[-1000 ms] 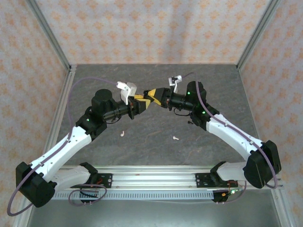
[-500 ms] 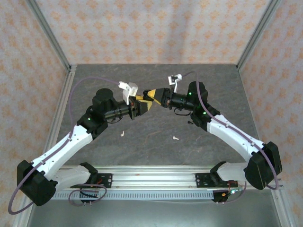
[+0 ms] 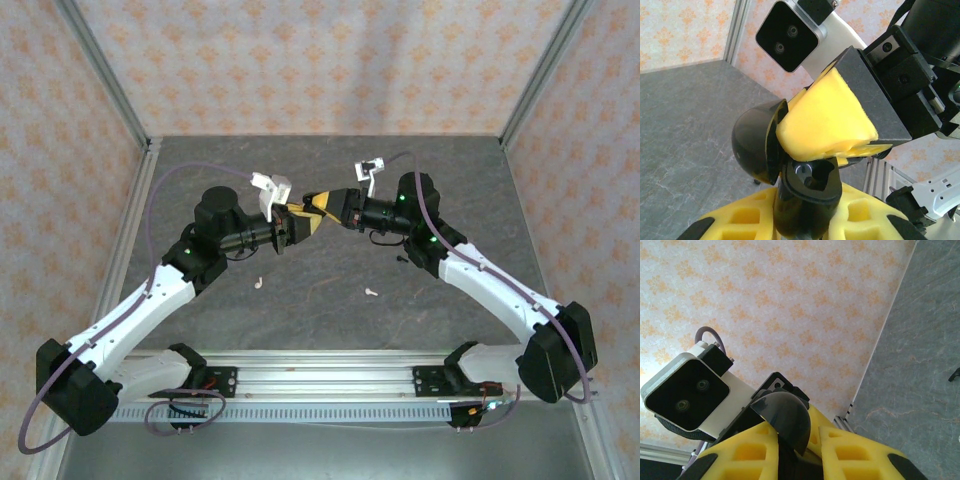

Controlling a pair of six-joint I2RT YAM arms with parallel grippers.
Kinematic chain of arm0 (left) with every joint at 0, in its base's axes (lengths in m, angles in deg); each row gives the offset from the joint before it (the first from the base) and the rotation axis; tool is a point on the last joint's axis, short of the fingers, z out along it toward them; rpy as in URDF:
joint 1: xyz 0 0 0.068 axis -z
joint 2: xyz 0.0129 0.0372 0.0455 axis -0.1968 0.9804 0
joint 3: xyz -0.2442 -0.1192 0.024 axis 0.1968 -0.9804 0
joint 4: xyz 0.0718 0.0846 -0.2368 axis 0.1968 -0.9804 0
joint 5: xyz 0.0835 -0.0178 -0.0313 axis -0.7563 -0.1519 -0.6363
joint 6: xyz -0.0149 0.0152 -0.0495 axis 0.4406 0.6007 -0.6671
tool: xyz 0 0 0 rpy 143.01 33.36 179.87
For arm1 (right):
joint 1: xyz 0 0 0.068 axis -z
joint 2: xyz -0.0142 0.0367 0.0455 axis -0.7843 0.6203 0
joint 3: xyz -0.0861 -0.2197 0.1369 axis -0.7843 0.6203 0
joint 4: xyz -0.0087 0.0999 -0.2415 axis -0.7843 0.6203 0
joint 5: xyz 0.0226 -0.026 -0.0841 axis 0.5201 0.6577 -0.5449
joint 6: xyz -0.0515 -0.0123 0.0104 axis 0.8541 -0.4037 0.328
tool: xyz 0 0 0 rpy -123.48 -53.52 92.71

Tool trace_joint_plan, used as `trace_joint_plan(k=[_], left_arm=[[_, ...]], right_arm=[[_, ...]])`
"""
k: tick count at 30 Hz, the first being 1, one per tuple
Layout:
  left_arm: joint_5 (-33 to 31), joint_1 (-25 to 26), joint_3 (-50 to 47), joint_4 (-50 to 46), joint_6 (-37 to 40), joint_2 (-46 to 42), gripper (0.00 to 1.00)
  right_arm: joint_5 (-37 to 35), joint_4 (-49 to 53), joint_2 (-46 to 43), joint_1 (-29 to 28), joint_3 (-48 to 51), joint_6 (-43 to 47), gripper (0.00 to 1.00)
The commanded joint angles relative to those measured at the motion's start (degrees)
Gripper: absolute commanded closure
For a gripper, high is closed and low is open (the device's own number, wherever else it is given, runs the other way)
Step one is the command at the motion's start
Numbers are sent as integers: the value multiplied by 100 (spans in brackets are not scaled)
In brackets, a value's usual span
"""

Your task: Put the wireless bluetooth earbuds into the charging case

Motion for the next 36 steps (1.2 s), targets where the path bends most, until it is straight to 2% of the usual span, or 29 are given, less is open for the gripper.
trace_joint_plan(k=[1, 4, 9, 12, 16, 17, 20, 23, 25, 30, 36], left_arm=[[82, -64, 251, 279, -62, 2, 73], [73, -78, 249, 282, -71, -13, 66], [107, -100, 246, 278, -77, -22, 69], [156, -96, 264, 223, -31, -8, 75], [197, -97, 318, 78, 59, 34, 95], [151, -100, 317, 61, 78, 19, 100], [-85, -101, 287, -72, 191, -50, 100], [-446, -97, 282, -429, 509, -233, 100], [-673, -110, 284, -686, 753, -402, 100], [-1333, -186, 305, -1503, 1257, -890, 100], [-2253, -189, 349, -2584, 1725, -1496, 100]], right_arm=[[255, 84, -113, -37, -170, 254, 95], [245, 84, -119, -39, -165, 253, 95], [228, 76, -115, -41, -171, 227, 95], [228, 67, -118, -41, -187, 211, 95], [211, 51, -98, -37, -222, 171, 94], [211, 54, -96, -42, -229, 167, 92], [140, 133, -110, -41, -259, 189, 76], [-2, 589, -161, -13, -387, 364, 55], [-98, 924, -199, 44, -489, 458, 48], [-487, 1657, -315, 287, -661, 536, 43], [-1766, 3192, 14, 303, -1057, 782, 48]])
